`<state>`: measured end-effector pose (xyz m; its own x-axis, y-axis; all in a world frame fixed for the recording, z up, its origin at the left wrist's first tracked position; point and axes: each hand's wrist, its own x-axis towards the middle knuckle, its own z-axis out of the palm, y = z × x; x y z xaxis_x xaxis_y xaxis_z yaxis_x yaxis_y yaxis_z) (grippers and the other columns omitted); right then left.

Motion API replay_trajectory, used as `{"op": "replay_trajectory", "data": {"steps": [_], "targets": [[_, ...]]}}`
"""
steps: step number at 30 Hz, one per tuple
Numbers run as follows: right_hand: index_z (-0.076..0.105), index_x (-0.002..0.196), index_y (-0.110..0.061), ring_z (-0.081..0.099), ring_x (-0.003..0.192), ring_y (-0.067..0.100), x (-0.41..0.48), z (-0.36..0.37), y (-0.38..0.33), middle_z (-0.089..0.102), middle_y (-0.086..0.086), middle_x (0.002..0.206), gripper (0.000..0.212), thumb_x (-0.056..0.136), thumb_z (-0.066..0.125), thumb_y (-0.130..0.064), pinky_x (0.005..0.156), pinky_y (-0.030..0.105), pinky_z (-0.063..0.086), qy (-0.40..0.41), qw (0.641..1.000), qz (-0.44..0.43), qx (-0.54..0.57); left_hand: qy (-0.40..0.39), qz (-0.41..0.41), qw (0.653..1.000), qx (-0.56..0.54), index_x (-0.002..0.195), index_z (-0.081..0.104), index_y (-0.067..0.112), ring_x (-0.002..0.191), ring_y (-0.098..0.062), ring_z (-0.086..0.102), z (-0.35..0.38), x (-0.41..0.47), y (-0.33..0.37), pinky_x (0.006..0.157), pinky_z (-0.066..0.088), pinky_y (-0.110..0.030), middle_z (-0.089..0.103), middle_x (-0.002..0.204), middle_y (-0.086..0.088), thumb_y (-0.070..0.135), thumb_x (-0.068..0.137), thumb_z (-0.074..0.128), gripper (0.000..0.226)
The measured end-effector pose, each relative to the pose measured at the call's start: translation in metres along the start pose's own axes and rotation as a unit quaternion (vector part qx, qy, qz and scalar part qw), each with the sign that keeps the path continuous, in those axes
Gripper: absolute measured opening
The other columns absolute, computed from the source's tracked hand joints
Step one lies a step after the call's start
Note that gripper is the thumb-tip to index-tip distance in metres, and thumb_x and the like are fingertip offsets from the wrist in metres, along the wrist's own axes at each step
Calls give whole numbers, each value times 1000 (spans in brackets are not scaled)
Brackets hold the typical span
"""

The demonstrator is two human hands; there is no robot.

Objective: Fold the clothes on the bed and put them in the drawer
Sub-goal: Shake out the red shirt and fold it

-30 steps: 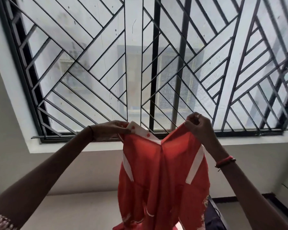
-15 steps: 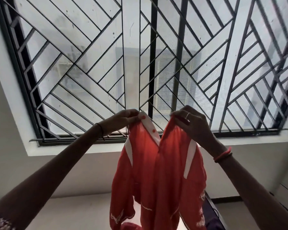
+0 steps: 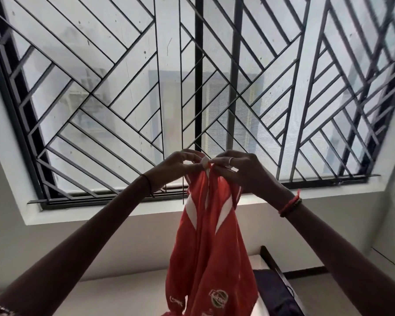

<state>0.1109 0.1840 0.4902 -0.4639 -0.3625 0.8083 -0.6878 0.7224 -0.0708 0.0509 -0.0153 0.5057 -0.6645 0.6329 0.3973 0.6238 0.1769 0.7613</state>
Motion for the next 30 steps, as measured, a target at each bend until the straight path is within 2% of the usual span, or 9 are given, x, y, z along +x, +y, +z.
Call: {"op": "replay_trajectory", "data": {"steps": [4, 7, 10, 12, 17, 20, 23, 27, 30], "targets": [[70, 107, -4, 61, 90, 3, -3, 1, -3, 70, 10, 97, 26, 82, 69, -7, 82, 11, 49, 0, 1000, -13, 10, 9, 8, 1000, 18, 104, 66, -10, 105, -8, 52, 5, 0, 1, 83, 42, -6, 52, 121, -9, 6, 87, 60, 23], [71, 105, -2, 57, 91, -4, -1, 3, -3, 70, 10, 94, 25, 80, 70, -2, 83, 5, 44, 3, 1000, -17, 12, 34, -6, 999, -3, 102, 68, -6, 111, -10, 51, 10, -2, 0, 89, 42, -12, 54, 124, -6, 10, 87, 62, 23], [71, 104, 1, 59, 92, 0, -1, 5, -3, 71, 12, 95, 23, 81, 68, -3, 84, 2, 41, 14, 1000, 7, 6, 51, -21, 996, -76, 97, 71, 3, 103, -5, 56, 17, -7, 1, 91, 44, -20, 59, 117, 1, 14, 87, 62, 17], [70, 104, 2, 60, 91, 6, -1, 6, -4, 71, 13, 94, 23, 82, 66, -3, 84, 2, 41, 22, 1000, 17, 9, 52, -18, 991, -119, 94, 71, 4, 96, -2, 60, 21, -10, 2, 86, 47, -17, 63, 111, 1, 13, 87, 61, 16], [70, 107, 1, 59, 91, 7, 0, 12, -5, 69, 14, 93, 24, 85, 61, -2, 84, 5, 42, 13, 999, 49, 17, 82, -61, 969, -227, 112, 66, -2, 75, -5, 63, 37, -15, -2, 67, 48, -10, 70, 82, 0, 16, 90, 57, 29], [70, 105, -1, 57, 91, 0, -4, 12, -5, 68, 7, 95, 22, 87, 57, -2, 85, 4, 41, 1, 997, 68, 22, 53, -53, 976, -206, 114, 66, 2, 81, -9, 61, 39, -18, -6, 71, 48, -14, 69, 90, -5, 21, 92, 55, 31], [71, 100, -1, 58, 92, 2, -8, 10, -6, 69, 7, 94, 20, 86, 57, 0, 85, 2, 39, 7, 996, 84, 28, 33, -35, 985, -168, 110, 68, 2, 98, -9, 61, 40, -19, -9, 82, 49, -18, 66, 114, -5, 29, 85, 62, 37], [72, 95, 2, 59, 91, 7, -12, 12, -6, 71, 16, 91, 18, 84, 58, 1, 83, 1, 38, 4, 993, 114, 32, 116, -13, 993, -22, 96, 72, 1, 100, 4, 53, 46, -11, -13, 78, 52, -16, 55, 124, -2, 17, 77, 75, 26], [72, 97, 2, 63, 87, 13, -13, 13, -6, 71, 17, 90, 20, 83, 58, -1, 82, 1, 36, -18, 991, 129, 24, 145, 11, 989, 36, 86, 74, 7, 105, -2, 54, 48, -8, -21, 94, 48, -32, 57, 118, 6, 35, 72, 77, 30]]}}
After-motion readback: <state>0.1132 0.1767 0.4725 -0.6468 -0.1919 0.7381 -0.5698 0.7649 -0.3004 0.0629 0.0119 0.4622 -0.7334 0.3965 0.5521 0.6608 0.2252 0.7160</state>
